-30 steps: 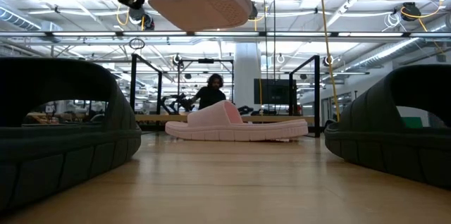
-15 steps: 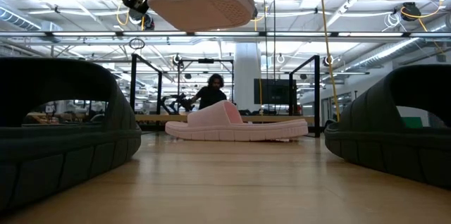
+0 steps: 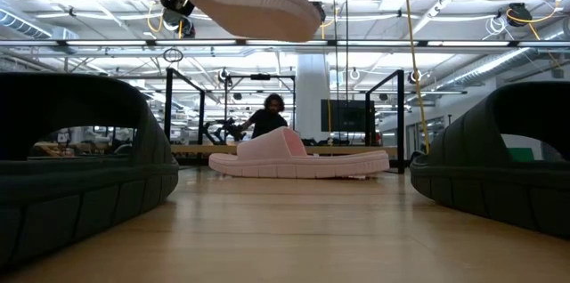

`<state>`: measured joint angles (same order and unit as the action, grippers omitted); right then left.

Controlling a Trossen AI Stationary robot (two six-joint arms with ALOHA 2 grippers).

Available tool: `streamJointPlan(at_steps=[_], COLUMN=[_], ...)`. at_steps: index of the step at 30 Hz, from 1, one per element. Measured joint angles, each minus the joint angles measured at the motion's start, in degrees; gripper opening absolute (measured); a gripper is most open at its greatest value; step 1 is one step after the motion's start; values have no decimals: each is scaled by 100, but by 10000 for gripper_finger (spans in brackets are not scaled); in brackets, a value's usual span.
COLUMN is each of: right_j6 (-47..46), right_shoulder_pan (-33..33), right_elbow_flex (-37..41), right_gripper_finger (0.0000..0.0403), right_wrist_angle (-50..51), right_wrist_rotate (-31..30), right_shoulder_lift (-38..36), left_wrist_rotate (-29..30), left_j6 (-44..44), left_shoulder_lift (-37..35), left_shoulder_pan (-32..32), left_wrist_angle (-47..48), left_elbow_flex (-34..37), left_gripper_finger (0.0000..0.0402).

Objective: Pick and place slides into the shelf
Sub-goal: Put the bottom pink slide on the shelf

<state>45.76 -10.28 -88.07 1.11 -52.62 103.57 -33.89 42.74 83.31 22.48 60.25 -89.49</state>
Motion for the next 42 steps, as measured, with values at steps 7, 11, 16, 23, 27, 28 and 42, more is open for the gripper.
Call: streamJointPlan(at_steps=[7,11,16,23,27,28,42], right_j6=[-33,-35,-152,-125,-141,-140,406], right_shoulder_pan=[0,2,9,7,9,9,24], right_elbow_flex=[0,0,0,0,0,0,-33], right_gripper_finger=[0,2,9,11,12,12,13], right_wrist_angle=[0,0,-1,-12,0,0,-66], right_wrist_rotate=[2,2,-26,-344,-375,-378,-897], right_shoulder_lift=[-2,-2,-2,-2,-2,-2,-2], left_wrist_rotate=[-2,-12,-103,-404,-497,-545,-765], left_j6=[-61,-160,-166,-258,-385,-418,-784], left_shoulder_lift=[2,2,2,9,10,3,-137], left_shoulder_pan=[0,20,132,379,506,546,1260], left_wrist_angle=[-15,-19,-37,-124,-120,-118,-51], left_elbow_flex=[0,0,0,0,0,0,-362], left_gripper_finger=[4,2,1,1,0,0,0])
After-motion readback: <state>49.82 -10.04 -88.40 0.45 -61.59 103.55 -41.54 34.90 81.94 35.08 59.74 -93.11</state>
